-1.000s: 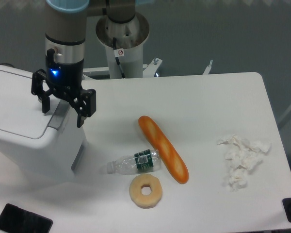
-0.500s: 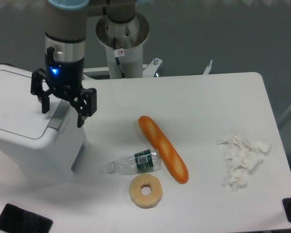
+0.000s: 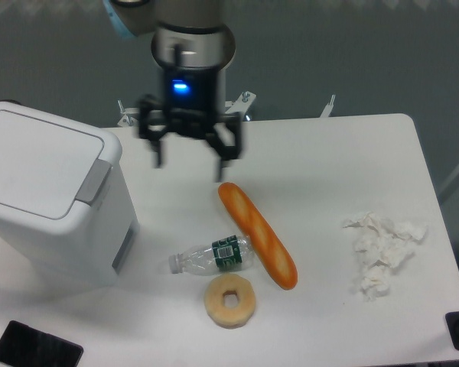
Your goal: Close the trash can
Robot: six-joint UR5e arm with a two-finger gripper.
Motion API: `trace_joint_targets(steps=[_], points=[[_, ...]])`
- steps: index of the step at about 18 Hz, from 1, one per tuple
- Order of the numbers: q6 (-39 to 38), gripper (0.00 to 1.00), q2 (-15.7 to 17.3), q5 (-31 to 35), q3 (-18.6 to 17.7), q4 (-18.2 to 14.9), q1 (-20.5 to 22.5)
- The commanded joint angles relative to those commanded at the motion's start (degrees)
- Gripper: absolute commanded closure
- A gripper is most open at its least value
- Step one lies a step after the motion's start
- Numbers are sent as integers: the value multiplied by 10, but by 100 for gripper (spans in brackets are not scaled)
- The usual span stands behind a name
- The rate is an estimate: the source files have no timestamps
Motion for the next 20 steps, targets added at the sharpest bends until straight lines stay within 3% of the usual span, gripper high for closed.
trace_joint_targets(steps=[2,5,8,15,20], points=[[51,0,-14,0,-1,1,46],[135,0,-62,12,8,1,99],[222,0,-113,48,23,1,121],[339,0,-235,124,88,6,119],[353,0,-241,133,86,6,106]])
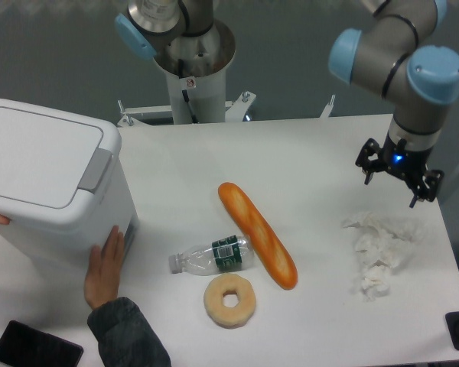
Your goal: Close the trash can
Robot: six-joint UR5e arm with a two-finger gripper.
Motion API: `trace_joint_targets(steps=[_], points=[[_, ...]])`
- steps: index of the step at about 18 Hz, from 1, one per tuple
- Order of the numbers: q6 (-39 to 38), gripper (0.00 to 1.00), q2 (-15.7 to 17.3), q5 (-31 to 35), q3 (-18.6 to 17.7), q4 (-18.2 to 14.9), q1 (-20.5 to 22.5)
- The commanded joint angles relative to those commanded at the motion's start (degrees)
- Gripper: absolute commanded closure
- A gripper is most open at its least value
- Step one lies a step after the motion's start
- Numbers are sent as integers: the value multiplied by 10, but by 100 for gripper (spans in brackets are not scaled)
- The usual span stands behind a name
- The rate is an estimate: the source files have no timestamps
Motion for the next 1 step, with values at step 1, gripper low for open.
trace_joint_targets(steps=[1], points=[[-6,0,0,8,-3,0,-4]])
